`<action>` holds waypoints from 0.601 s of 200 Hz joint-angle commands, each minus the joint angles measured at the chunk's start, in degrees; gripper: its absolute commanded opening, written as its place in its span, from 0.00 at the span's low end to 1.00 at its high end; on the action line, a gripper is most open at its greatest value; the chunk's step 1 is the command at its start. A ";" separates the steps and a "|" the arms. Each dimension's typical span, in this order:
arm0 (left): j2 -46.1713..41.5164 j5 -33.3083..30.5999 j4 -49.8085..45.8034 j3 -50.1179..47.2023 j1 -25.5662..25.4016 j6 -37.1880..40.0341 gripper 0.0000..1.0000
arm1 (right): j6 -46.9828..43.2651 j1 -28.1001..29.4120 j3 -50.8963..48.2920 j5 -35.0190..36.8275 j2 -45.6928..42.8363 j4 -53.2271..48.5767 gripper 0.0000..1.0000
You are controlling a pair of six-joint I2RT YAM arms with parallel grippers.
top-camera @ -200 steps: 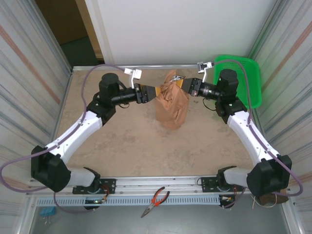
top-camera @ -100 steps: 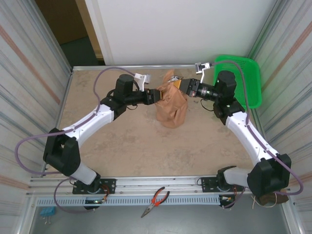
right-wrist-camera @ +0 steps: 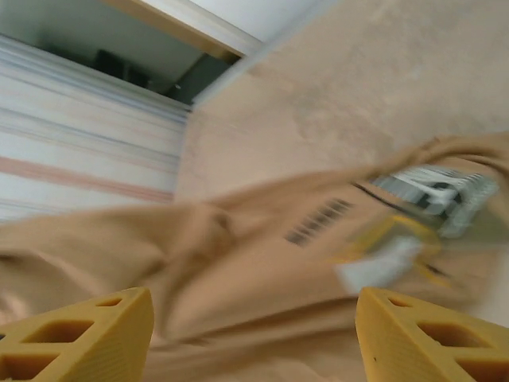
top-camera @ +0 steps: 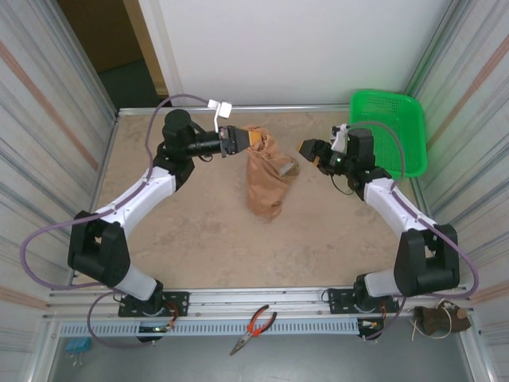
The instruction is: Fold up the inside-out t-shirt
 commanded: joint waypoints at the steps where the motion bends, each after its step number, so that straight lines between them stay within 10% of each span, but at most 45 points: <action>1: 1.22 6.92 9.03 1.90 0.41 -6.15 0.00 | -3.41 1.05 0.48 3.83 -10.04 -4.15 0.68; 103: 3.35 5.83 13.73 2.24 0.50 -11.10 0.00 | -8.42 18.67 11.21 7.95 -4.64 -2.24 0.69; 120: 3.07 5.96 13.65 2.17 0.19 -11.06 0.00 | -8.36 19.29 12.21 9.52 -2.38 -1.73 0.54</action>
